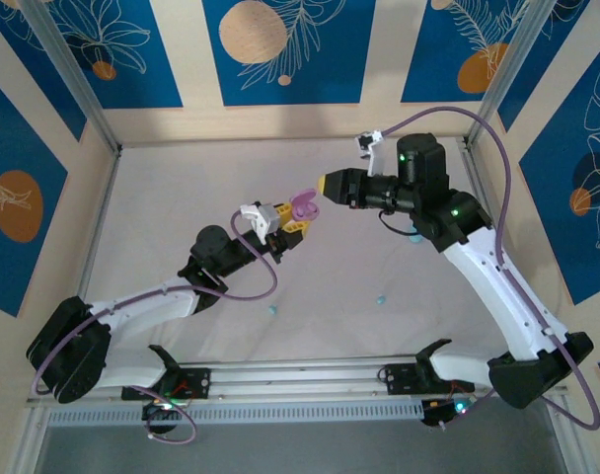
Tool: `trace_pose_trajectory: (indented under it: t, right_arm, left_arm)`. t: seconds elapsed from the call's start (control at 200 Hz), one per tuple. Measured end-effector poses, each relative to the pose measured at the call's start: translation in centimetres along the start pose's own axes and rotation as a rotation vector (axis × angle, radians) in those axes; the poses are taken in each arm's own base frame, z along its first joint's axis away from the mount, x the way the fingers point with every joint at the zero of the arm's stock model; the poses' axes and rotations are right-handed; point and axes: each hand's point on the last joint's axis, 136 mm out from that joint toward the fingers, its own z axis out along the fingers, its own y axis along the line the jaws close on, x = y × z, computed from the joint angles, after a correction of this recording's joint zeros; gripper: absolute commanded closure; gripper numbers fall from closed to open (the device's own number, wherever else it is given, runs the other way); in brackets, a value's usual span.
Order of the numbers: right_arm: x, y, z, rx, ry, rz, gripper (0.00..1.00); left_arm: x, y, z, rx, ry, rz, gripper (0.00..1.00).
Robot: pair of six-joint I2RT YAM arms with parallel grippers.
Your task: Insert the wireless bluetooth earbuds into the charging case
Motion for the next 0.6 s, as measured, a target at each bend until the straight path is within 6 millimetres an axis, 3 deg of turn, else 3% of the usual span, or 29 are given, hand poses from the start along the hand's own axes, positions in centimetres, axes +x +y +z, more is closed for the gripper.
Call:
trace_pose_trajectory:
  t: [0.17, 0.325, 0.44, 0.6]
  right_arm:
    - [-1.3, -2.7, 2.1, 0.051, 0.031, 0.070, 0.55]
    - [-1.8, -3.3, 4.9, 0.042, 0.121, 0.102, 0.54]
    - [-0.2, -3.3, 6.4, 0.020, 0.215, 0.101, 0.54]
    - [2.3, -2.1, 6.1, -0.037, 0.309, 0.084, 0.53]
  left_arm:
    - [-0.7, -0.8, -0.2, 0.042, -0.013, 0.005, 0.71]
    - [-0.8, -1.3, -0.4, 0.072, -0.012, 0.004, 0.71]
    - [-0.7, -1.3, -0.4, 0.067, -0.007, 0.003, 0.71]
    - [-0.7, -0.8, -0.3, 0.037, -0.010, 0.003, 0.71]
